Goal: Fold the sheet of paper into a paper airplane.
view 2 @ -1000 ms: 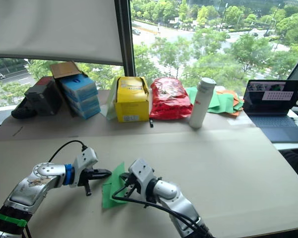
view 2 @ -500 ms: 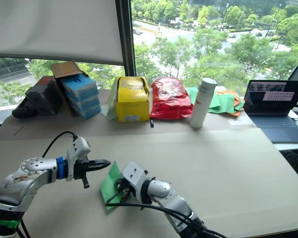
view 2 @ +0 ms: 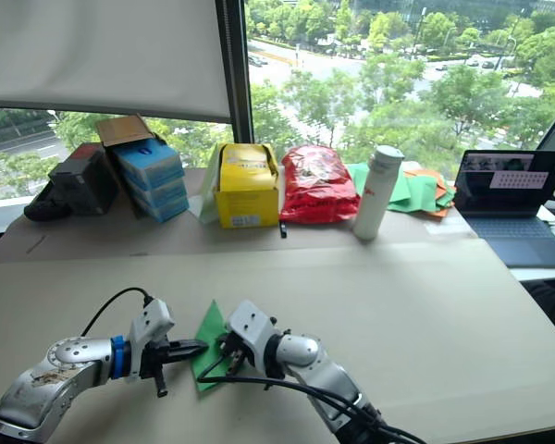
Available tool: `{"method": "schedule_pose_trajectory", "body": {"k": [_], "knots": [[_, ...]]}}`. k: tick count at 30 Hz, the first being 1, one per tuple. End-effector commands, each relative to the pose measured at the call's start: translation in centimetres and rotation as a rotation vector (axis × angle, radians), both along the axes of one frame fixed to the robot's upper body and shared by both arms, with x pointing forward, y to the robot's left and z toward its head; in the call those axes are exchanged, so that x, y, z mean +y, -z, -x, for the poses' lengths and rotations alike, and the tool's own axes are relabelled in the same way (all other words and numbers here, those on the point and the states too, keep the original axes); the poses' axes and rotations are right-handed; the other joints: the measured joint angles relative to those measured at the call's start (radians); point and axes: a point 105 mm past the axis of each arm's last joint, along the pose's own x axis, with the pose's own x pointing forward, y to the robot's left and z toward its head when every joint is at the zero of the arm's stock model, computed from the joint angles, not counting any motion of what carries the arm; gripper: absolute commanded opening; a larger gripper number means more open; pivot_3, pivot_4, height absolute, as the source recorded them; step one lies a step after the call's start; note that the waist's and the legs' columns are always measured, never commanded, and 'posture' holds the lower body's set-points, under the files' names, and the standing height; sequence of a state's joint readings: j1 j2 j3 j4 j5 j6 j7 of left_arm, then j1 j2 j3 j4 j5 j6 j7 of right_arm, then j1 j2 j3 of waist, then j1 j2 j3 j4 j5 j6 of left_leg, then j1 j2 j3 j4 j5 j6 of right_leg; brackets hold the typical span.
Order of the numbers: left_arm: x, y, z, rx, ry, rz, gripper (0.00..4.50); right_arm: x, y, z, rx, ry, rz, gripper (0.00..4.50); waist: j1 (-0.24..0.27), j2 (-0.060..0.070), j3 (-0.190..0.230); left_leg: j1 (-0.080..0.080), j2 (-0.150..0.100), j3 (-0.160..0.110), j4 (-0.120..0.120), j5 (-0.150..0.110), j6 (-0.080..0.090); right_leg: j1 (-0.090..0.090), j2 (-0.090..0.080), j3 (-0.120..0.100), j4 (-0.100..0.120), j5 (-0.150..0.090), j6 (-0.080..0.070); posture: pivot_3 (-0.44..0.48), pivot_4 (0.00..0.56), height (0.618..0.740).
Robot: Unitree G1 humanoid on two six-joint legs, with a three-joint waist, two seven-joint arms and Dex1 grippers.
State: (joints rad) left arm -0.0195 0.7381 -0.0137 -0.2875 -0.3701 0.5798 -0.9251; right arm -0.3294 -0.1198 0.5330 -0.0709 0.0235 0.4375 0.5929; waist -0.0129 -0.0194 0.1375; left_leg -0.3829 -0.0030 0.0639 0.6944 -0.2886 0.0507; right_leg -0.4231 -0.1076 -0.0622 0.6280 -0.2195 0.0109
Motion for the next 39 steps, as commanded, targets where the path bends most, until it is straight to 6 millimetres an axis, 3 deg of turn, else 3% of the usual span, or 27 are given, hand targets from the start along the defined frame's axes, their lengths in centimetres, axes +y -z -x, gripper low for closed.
{"method": "schedule_pose_trajectory", "body": {"k": [1,12,20,39], "knots": [[0.3,1.8,0.6,0.048,-0.009,-0.044,0.02,0.2,-2.2,-0.9,-0.061,-0.038,-0.04,0.0,0.0,0.0,0.0,0.0,0.0,0.0,0.0,0.0,0.0,0.0,0.0,0.0,0.0,0.0,0.0,0.0,0.15,0.74],[0.3,3.0,0.8,0.039,0.016,-0.113,0.02,0.5,-1.0,-3.0,-0.071,-0.089,0.061,0.0,0.0,0.001,0.0,0.002,-0.001,0.0,0.0,0.0,0.001,0.001,0.001,-0.002,0.0,0.0,0.0,0.0,0.15,0.74],[0.1,2.7,1.0,0.023,0.024,-0.121,0.02,0.7,1.0,-4.3,-0.016,-0.053,0.15,0.0,-0.002,0.003,-0.001,0.004,0.0,0.0,-0.001,0.0,0.001,0.002,0.0,-0.002,0.001,0.0,0.0,0.0,0.15,0.74],[0.2,2.4,1.3,0.014,0.018,-0.142,0.02,2.8,0.1,-7.1,-0.034,-0.034,0.132,0.0,-0.014,0.006,-0.001,0.007,0.0,0.0,-0.003,-0.001,-0.001,0.001,-0.004,0.001,0.002,0.0,-0.002,0.0,0.15,0.74]]}}
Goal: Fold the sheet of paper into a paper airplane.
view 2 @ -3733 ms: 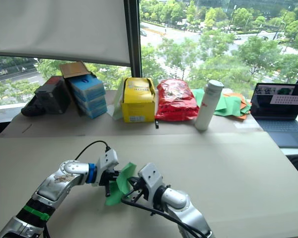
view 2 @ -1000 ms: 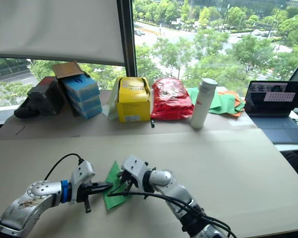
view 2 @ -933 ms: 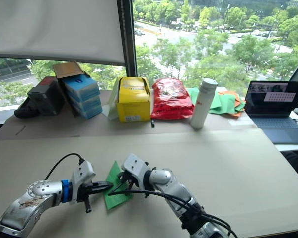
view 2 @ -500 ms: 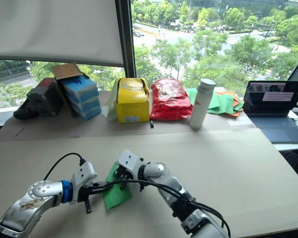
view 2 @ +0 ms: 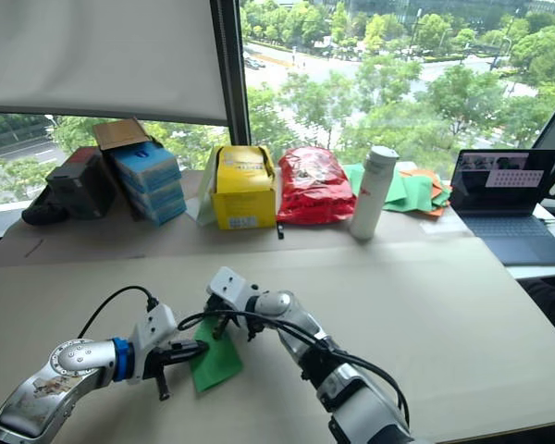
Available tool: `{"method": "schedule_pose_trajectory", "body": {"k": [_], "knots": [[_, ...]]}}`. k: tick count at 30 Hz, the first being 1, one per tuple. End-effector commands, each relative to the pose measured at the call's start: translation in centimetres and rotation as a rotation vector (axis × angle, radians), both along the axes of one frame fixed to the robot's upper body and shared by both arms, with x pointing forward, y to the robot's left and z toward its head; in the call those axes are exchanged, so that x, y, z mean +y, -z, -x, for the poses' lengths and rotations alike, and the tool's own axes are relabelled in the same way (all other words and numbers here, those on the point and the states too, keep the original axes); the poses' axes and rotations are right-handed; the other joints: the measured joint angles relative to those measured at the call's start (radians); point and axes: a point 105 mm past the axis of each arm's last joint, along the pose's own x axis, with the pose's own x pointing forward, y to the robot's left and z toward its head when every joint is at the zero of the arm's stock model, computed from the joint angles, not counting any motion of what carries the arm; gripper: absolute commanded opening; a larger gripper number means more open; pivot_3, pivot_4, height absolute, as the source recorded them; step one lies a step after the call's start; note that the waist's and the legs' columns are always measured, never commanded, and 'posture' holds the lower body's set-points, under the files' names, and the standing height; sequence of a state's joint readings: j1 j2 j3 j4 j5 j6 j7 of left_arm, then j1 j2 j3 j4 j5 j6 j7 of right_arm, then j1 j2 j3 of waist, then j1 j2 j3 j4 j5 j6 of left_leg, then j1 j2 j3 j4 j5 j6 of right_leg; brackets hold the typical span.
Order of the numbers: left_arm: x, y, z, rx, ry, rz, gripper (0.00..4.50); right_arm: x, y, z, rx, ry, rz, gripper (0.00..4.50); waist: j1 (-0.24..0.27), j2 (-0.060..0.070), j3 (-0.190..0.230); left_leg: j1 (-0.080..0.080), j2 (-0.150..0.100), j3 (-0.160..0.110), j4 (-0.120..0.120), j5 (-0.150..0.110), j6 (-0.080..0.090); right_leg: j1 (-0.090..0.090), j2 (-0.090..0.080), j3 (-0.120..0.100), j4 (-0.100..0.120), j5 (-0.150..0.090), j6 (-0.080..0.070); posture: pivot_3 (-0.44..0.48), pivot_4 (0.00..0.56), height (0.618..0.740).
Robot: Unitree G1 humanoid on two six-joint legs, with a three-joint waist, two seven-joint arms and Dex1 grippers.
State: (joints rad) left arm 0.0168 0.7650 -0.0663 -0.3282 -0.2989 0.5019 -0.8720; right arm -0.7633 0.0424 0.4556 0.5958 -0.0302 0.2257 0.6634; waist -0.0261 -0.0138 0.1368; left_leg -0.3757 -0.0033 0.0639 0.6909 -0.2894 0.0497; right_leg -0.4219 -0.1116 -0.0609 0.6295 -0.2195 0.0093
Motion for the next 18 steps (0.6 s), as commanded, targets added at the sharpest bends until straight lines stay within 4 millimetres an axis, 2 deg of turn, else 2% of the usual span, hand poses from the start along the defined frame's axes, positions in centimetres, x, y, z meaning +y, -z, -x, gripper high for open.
{"method": "schedule_pose_trajectory", "body": {"k": [1,18], "knots": [[0.6,1.9,0.9,0.081,-0.016,-0.047,0.02,-0.8,0.9,-0.2,0.0,0.017,0.027,0.0,-0.001,0.0,0.0,0.0,0.0,0.0,0.0,0.0,0.0,0.0,0.0,0.0,0.0,0.0,0.0,0.0,0.15,0.74],[0.5,2.1,0.5,0.081,-0.005,-0.047,0.02,-3.6,2.5,4.9,0.025,-0.094,0.044,0.0,0.008,0.003,0.0,0.001,0.0,0.0,-0.002,-0.005,0.006,0.0,-0.001,0.0,-0.002,0.0,0.0,0.0,0.15,0.74]]}}
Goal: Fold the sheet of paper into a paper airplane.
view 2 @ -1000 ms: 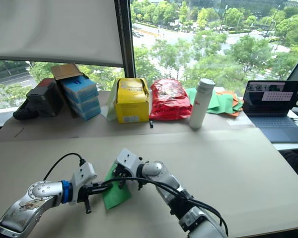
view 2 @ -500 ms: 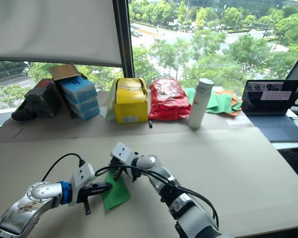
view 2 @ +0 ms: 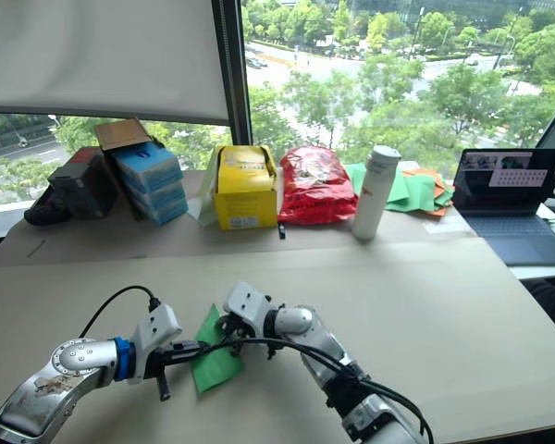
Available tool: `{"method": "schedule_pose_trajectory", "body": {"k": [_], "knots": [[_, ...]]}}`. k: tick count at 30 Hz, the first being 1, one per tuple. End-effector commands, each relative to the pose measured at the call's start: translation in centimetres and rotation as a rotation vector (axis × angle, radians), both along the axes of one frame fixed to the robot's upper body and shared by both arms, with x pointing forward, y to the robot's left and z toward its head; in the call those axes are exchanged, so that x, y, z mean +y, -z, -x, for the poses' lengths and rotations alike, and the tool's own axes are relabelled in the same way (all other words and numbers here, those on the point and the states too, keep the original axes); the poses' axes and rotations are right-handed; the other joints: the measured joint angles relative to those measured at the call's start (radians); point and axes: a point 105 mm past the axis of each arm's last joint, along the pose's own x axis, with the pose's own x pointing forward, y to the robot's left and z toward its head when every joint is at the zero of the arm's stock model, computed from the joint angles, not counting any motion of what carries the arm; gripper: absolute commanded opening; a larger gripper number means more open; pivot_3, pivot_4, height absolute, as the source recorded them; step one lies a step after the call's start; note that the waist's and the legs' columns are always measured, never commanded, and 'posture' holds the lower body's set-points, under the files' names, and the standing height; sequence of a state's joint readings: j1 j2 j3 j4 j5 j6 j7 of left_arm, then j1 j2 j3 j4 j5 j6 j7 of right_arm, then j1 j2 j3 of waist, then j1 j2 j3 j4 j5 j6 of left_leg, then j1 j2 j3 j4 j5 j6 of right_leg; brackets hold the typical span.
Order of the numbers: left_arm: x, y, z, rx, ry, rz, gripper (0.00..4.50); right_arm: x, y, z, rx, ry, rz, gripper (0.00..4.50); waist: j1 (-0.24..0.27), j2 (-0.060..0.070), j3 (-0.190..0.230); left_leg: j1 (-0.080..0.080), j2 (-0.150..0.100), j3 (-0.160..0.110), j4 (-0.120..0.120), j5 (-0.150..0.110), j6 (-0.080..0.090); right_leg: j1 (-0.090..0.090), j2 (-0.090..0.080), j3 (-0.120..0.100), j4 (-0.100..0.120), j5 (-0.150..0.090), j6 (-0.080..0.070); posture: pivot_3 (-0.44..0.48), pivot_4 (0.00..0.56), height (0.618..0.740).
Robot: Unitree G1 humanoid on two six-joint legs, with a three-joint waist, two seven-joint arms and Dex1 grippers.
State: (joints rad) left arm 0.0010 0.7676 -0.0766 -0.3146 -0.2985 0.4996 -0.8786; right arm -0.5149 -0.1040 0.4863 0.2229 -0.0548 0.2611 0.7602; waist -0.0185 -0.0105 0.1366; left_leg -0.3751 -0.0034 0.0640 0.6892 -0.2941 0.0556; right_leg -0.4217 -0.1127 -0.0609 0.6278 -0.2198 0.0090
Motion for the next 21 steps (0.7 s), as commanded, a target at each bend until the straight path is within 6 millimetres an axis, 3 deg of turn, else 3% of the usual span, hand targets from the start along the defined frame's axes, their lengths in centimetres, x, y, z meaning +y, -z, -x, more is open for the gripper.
{"method": "schedule_pose_trajectory", "body": {"k": [1,21], "knots": [[0.6,2.1,0.7,0.078,-0.013,-0.046,0.02,-0.4,1.7,1.4,0.065,-0.022,0.057,0.0,0.001,0.0,0.0,0.0,0.0,0.0,0.0,0.0,0.0,0.0,0.0,0.0,0.0,0.0,0.0,0.0,0.15,0.74],[0.6,2.1,0.6,0.08,-0.002,-0.049,0.02,-3.7,3.4,5.4,0.175,-0.055,0.152,0.0,0.007,0.002,-0.001,0.001,0.0,0.0,-0.001,-0.001,0.002,0.0,0.0,-0.001,-0.003,0.0,0.0,0.0,0.15,0.74]]}}
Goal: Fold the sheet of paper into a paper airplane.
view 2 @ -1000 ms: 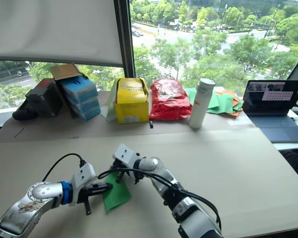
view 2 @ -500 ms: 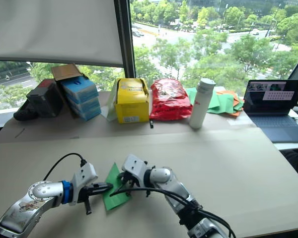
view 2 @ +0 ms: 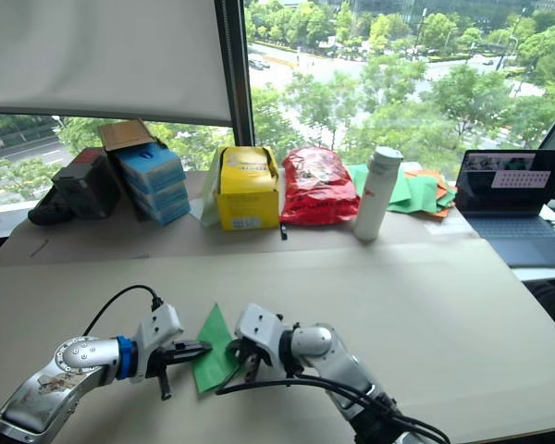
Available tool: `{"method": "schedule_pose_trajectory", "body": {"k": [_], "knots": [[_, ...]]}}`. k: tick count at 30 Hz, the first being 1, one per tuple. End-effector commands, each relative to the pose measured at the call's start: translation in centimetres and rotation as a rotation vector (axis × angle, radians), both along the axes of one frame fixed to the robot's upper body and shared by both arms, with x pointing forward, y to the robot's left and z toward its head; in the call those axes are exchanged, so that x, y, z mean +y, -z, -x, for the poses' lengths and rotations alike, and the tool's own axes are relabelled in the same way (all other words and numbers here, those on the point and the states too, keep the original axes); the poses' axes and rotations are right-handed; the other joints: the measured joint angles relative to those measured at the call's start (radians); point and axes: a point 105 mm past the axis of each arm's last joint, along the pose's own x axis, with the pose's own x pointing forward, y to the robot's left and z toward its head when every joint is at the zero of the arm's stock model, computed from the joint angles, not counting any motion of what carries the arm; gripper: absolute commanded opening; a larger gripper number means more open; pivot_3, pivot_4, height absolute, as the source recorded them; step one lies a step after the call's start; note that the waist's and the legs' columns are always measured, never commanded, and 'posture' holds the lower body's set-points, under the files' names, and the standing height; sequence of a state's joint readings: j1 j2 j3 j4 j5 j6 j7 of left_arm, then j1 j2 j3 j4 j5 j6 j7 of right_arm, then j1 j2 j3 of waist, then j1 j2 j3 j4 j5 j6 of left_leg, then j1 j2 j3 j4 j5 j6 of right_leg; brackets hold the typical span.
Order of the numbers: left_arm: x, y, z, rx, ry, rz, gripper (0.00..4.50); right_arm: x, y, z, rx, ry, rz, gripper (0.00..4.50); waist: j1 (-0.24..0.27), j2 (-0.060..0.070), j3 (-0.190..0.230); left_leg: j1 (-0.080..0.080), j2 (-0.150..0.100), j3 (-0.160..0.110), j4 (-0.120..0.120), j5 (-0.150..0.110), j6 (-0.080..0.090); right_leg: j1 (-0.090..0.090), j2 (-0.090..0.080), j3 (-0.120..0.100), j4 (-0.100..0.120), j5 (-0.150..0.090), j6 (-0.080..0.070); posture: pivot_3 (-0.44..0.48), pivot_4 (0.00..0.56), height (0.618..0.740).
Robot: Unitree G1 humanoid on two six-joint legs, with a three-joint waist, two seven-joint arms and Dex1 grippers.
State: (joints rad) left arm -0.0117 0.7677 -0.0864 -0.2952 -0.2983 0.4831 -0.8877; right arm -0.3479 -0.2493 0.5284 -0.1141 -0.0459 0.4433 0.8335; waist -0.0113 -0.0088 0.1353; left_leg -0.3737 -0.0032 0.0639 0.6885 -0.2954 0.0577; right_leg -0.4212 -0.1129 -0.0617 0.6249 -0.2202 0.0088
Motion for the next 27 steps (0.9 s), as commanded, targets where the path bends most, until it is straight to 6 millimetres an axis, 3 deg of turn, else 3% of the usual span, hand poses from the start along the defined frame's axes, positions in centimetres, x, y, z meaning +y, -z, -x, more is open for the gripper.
{"method": "schedule_pose_trajectory", "body": {"k": [1,10,21,24,27], "knots": [[0.7,2.1,0.8,0.082,-0.014,-0.053,0.02,-1.3,2.7,1.4,0.118,-0.001,0.089,0.0,0.0,0.0,0.0,0.0,0.0,0.0,0.0,0.0,0.0,0.0,0.0,0.0,0.0,0.0,0.0,0.0,0.15,0.74],[0.6,2.1,0.7,0.083,-0.01,-0.054,0.02,-2.9,2.7,2.6,0.162,-0.009,0.12,0.0,0.003,0.0,0.0,0.0,0.0,0.0,0.0,0.0,0.0,0.0,0.0,0.0,-0.001,0.0,0.0,0.0,0.15,0.74],[0.5,2.0,0.4,0.08,-0.007,-0.052,0.02,-3.3,2.2,2.7,0.154,-0.017,0.129,0.0,0.012,0.0,0.0,0.0,0.0,0.0,0.0,0.0,0.001,0.0,0.0,-0.001,-0.002,0.0,0.0,0.0,0.15,0.74],[0.5,1.9,0.3,0.077,-0.007,-0.049,0.02,-3.2,1.2,2.4,0.12,-0.01,0.09,0.0,0.014,0.0,0.0,0.0,0.0,0.0,0.0,0.0,0.001,0.0,0.0,-0.001,-0.002,0.0,0.0,0.0,0.15,0.74],[0.4,1.2,-0.2,0.048,-0.01,-0.033,0.02,-3.2,-2.2,1.5,0.039,0.019,-0.04,0.0,0.018,-0.001,0.0,-0.001,0.0,0.0,0.0,0.0,0.001,0.0,0.0,-0.001,-0.002,0.0,0.0,0.0,0.15,0.74]]}}
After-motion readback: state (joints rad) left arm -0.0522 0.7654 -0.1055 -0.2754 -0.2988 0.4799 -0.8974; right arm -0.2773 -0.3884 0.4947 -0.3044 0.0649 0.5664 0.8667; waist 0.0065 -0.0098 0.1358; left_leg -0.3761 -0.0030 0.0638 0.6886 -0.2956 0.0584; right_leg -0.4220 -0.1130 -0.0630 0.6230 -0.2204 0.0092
